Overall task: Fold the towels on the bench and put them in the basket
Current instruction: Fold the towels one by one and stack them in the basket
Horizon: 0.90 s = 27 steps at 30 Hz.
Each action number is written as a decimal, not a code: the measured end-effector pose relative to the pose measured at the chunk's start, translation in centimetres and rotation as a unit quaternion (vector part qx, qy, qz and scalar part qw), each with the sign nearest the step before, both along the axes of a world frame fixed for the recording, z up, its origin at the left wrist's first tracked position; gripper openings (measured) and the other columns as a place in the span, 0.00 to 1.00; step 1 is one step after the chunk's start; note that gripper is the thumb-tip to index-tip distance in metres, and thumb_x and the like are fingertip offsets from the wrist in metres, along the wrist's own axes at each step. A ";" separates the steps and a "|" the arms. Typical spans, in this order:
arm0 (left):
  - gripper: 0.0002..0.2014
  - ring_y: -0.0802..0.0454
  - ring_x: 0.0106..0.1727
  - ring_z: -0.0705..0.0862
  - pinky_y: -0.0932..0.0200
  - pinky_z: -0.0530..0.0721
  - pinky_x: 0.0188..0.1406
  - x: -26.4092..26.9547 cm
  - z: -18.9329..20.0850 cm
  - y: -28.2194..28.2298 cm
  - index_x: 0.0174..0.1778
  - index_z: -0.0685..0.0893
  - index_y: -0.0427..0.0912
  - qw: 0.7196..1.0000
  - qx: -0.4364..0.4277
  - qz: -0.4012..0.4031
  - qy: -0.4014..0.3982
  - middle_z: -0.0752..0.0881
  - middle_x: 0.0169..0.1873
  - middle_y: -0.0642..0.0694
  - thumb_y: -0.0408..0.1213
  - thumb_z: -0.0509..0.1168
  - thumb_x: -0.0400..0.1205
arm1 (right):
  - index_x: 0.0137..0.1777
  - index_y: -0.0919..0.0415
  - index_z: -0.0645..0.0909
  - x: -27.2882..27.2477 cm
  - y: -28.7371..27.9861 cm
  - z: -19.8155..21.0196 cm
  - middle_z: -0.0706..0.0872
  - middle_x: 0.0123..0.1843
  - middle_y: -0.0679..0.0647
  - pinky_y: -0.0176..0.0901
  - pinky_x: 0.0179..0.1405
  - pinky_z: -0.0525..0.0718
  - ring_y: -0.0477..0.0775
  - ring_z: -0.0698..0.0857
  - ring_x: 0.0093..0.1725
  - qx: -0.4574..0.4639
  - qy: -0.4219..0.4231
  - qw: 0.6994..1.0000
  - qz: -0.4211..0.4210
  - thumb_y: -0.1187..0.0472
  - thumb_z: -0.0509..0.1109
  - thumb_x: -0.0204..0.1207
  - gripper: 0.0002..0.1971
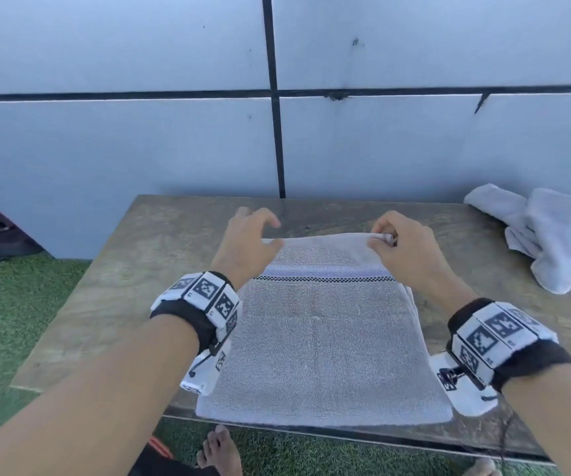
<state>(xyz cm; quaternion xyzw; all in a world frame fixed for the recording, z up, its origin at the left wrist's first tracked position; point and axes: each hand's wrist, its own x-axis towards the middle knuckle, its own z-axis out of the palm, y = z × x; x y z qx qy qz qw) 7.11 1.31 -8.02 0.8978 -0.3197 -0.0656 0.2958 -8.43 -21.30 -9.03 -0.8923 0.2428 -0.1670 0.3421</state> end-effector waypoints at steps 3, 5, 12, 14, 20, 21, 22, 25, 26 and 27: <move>0.05 0.63 0.39 0.84 0.65 0.81 0.39 -4.6 2.4 -1.7 0.46 0.87 0.50 0.991 -0.080 -0.090 0.059 0.88 0.45 0.53 0.44 0.74 0.79 | 0.44 0.50 0.83 -1.9 2.7 1.9 0.86 0.37 0.49 0.27 0.27 0.75 0.43 0.78 0.29 0.070 -0.077 0.994 0.023 0.59 0.78 0.76 0.05; 0.05 0.62 0.32 0.84 0.65 0.79 0.27 -7.7 3.2 -2.4 0.43 0.86 0.49 0.980 -0.122 -0.115 0.105 0.90 0.40 0.55 0.43 0.76 0.79 | 0.45 0.49 0.85 -3.3 4.2 2.6 0.87 0.37 0.48 0.29 0.28 0.75 0.40 0.78 0.27 0.097 -0.095 0.990 0.049 0.61 0.79 0.75 0.07; 0.10 0.49 0.34 0.87 0.55 0.79 0.25 -13.0 3.8 -1.6 0.52 0.82 0.47 0.954 -0.241 -0.113 0.139 0.90 0.41 0.45 0.32 0.74 0.80 | 0.51 0.52 0.90 -7.9 6.8 4.5 0.93 0.45 0.51 0.45 0.43 0.84 0.51 0.88 0.41 0.194 -0.135 0.966 0.104 0.72 0.72 0.78 0.14; 0.08 0.46 0.37 0.90 0.45 0.84 0.31 -13.6 3.9 -1.3 0.50 0.83 0.44 0.949 -0.264 -0.104 0.139 0.91 0.39 0.45 0.30 0.74 0.79 | 0.51 0.53 0.91 -8.6 7.1 4.7 0.93 0.44 0.53 0.48 0.43 0.83 0.52 0.87 0.40 0.204 -0.137 0.965 0.092 0.70 0.73 0.79 0.11; 0.04 0.31 0.37 0.85 0.36 0.85 0.40 -14.8 4.1 -0.7 0.43 0.87 0.43 0.945 -0.298 -0.074 0.117 0.90 0.33 0.40 0.32 0.76 0.77 | 0.43 0.58 0.90 -9.5 7.9 5.0 0.93 0.40 0.57 0.64 0.53 0.90 0.53 0.89 0.40 0.227 -0.156 0.961 0.025 0.64 0.77 0.77 0.02; 0.04 0.34 0.38 0.86 0.39 0.86 0.41 -14.8 4.2 -0.6 0.43 0.88 0.42 0.945 -0.301 -0.067 0.111 0.90 0.33 0.43 0.31 0.76 0.77 | 0.43 0.58 0.90 -9.6 8.1 5.1 0.93 0.39 0.58 0.67 0.53 0.89 0.54 0.89 0.39 0.232 -0.156 0.960 0.022 0.63 0.77 0.77 0.02; 0.03 0.40 0.38 0.88 0.43 0.87 0.43 -14.9 4.2 -0.5 0.42 0.89 0.42 0.944 -0.305 -0.064 0.106 0.91 0.34 0.45 0.31 0.76 0.76 | 0.42 0.57 0.90 -9.7 8.3 5.2 0.93 0.39 0.59 0.68 0.53 0.89 0.55 0.88 0.39 0.235 -0.157 0.959 0.020 0.63 0.77 0.77 0.03; 0.02 0.53 0.39 0.89 0.54 0.86 0.45 -15.2 4.4 -0.2 0.41 0.90 0.40 0.943 -0.311 -0.070 0.098 0.91 0.35 0.49 0.29 0.75 0.77 | 0.42 0.56 0.90 -9.9 8.7 5.4 0.93 0.38 0.57 0.68 0.51 0.89 0.55 0.89 0.37 0.231 -0.163 0.959 0.005 0.63 0.77 0.77 0.03; 0.02 0.54 0.38 0.87 0.56 0.84 0.43 -15.3 4.4 -0.1 0.40 0.90 0.40 0.944 -0.308 -0.075 0.093 0.90 0.35 0.50 0.29 0.75 0.77 | 0.42 0.56 0.90 -9.9 8.8 5.4 0.93 0.37 0.55 0.65 0.50 0.90 0.55 0.90 0.38 0.225 -0.165 0.960 -0.006 0.62 0.77 0.77 0.03; 0.03 0.57 0.35 0.85 0.60 0.81 0.40 -15.4 4.4 -0.1 0.39 0.89 0.40 0.946 -0.303 -0.080 0.086 0.90 0.34 0.51 0.29 0.74 0.78 | 0.42 0.55 0.90 -10.0 8.8 5.3 0.92 0.37 0.52 0.62 0.50 0.91 0.54 0.91 0.39 0.219 -0.166 0.961 -0.017 0.62 0.77 0.77 0.03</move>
